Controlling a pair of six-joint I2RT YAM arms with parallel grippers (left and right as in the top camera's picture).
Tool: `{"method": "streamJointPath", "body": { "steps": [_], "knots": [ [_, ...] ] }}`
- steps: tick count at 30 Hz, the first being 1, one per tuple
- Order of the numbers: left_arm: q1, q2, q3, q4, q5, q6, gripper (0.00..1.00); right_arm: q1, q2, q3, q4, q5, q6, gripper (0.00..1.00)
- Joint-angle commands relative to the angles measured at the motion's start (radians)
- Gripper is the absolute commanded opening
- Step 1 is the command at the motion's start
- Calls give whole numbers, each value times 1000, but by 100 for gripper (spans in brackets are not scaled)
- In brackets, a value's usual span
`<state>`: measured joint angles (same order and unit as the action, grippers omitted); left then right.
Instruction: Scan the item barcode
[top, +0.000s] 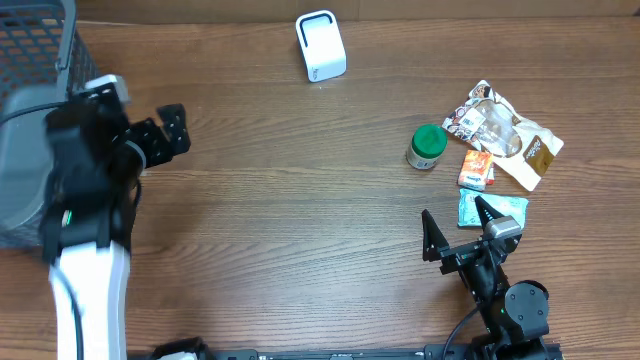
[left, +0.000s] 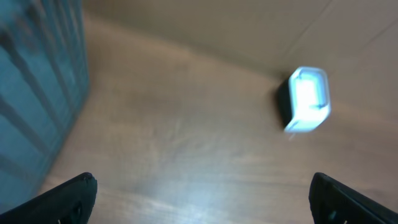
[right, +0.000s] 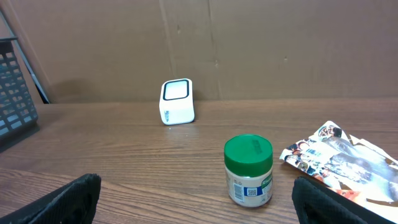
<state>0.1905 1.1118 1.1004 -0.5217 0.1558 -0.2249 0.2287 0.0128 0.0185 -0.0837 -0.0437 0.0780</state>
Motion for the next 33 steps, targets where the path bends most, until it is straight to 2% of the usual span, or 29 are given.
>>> {"method": "streamJointPath", "body": {
  "steps": [1,8,20,33],
  "knots": [
    [5,-82,7,-2,-10,19,100,-6,-10,-11,2,13,0,100],
    [-19,-169,6,-6,-10,19,100,-6,-10,-11,2,13,0,100],
    [-229,-325,-76,-6,-10,19,100,-6,-10,-11,2,12,0,100],
    [-254,-618,-436,-1,-10,19,100,-6,-10,-11,2,13,0,100]
  ]
}}
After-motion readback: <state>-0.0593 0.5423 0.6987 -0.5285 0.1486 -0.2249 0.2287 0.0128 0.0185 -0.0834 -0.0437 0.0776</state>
